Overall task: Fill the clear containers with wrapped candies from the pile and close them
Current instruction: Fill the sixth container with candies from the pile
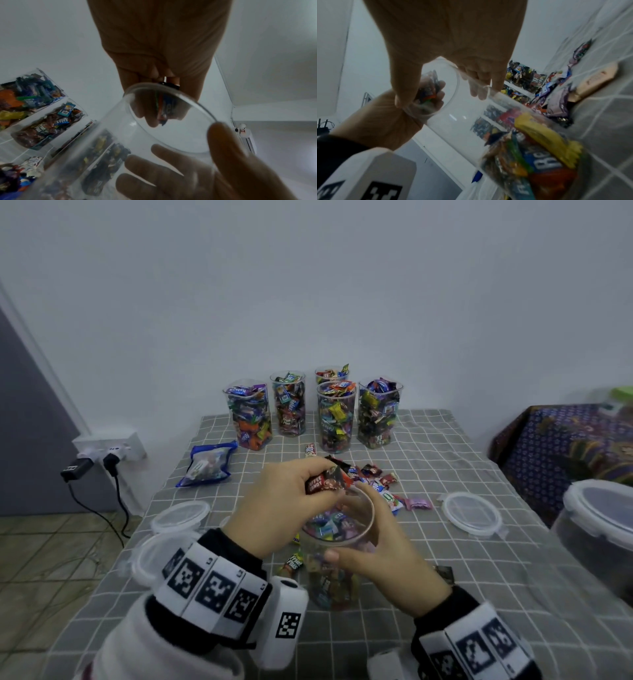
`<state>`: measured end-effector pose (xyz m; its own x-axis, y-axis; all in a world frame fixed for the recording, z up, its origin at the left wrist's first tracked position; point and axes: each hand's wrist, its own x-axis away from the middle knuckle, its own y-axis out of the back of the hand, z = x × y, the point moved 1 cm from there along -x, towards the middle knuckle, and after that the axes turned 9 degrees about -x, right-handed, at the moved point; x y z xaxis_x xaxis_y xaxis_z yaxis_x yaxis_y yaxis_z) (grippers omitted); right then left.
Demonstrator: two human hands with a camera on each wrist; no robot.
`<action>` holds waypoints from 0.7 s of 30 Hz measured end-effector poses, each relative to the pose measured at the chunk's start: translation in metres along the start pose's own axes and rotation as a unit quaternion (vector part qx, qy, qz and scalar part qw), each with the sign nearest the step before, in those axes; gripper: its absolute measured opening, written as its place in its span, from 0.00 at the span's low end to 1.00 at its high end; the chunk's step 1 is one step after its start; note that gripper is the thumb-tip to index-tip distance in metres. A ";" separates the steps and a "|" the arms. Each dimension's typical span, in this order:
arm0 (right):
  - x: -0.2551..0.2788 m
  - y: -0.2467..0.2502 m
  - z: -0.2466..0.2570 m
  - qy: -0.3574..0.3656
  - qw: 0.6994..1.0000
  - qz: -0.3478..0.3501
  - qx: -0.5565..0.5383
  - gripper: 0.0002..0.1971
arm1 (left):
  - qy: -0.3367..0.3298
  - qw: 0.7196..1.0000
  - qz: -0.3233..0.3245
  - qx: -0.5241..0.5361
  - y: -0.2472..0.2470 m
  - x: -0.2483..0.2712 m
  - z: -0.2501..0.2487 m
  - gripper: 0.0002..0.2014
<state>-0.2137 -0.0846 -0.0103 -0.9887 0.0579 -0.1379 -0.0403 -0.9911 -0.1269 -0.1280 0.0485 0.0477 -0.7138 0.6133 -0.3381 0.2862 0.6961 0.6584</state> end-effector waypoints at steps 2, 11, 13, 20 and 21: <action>0.001 0.000 -0.006 0.023 1.000 -0.015 0.012 0.38 | -0.030 0.998 0.003 -0.048 -0.003 0.002 -0.001 0.08; 0.003 0.003 -0.008 0.064 0.997 -0.043 0.029 0.37 | -0.087 0.990 0.012 -0.108 -0.008 0.005 -0.002 0.14; 0.004 0.003 -0.008 0.059 0.996 -0.049 0.038 0.38 | -0.071 0.995 0.016 -0.071 -0.009 0.005 -0.001 0.14; 0.008 0.005 -0.003 0.059 0.994 -0.046 0.079 0.39 | 0.034 0.971 -0.172 0.164 0.001 0.009 0.016 0.07; 0.008 0.005 -0.003 0.054 0.994 -0.045 0.084 0.40 | 0.055 0.967 -0.183 0.171 0.002 0.009 0.021 0.09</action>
<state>-0.2211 -0.0891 -0.0145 -0.9589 0.1509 -0.2402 -0.1607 -0.9868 0.0216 -0.1203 0.0638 0.0319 -0.8653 0.2715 -0.4213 0.1816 0.9533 0.2413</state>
